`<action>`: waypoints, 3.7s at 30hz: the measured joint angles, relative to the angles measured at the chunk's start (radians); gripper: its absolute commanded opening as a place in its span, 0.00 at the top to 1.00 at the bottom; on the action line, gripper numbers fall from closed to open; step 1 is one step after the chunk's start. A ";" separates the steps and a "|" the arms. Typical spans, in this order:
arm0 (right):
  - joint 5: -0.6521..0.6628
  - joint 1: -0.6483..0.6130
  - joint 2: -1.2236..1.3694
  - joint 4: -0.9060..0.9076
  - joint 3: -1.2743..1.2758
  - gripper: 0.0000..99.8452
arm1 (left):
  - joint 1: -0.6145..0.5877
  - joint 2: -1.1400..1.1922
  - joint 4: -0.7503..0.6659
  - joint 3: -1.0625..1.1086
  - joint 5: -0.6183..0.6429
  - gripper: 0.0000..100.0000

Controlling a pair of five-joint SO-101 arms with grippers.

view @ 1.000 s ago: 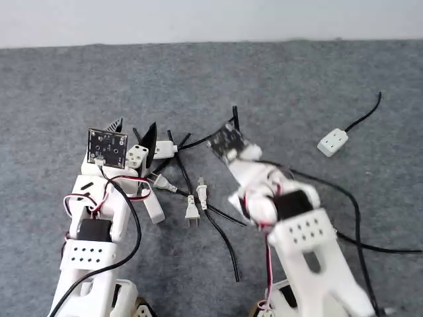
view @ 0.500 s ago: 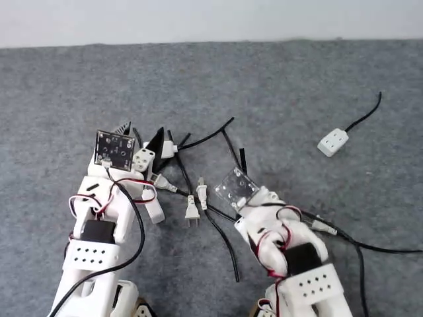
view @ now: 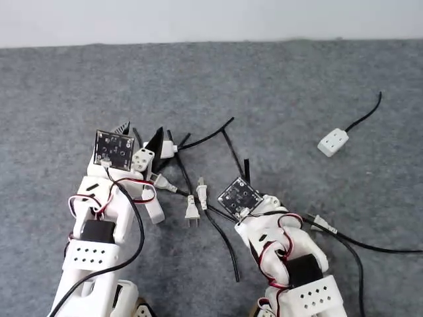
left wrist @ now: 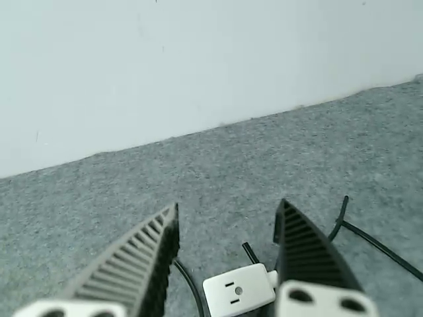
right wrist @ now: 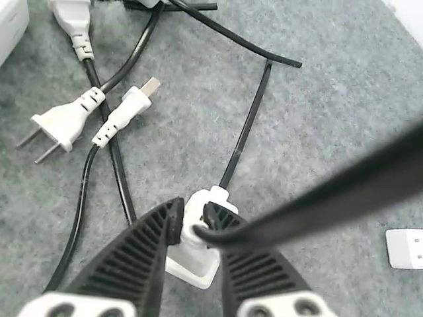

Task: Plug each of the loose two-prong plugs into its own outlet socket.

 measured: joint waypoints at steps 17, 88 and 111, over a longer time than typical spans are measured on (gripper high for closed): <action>0.000 0.091 -0.026 -0.123 0.110 0.99 | 0.000 0.000 0.000 0.000 0.000 0.77; 0.175 0.032 -0.034 -0.081 0.201 0.99 | -0.018 0.224 -0.072 -0.046 -0.035 0.77; -0.003 0.035 -0.020 -0.015 -0.038 0.80 | -0.018 0.224 -0.078 -0.046 -0.035 0.77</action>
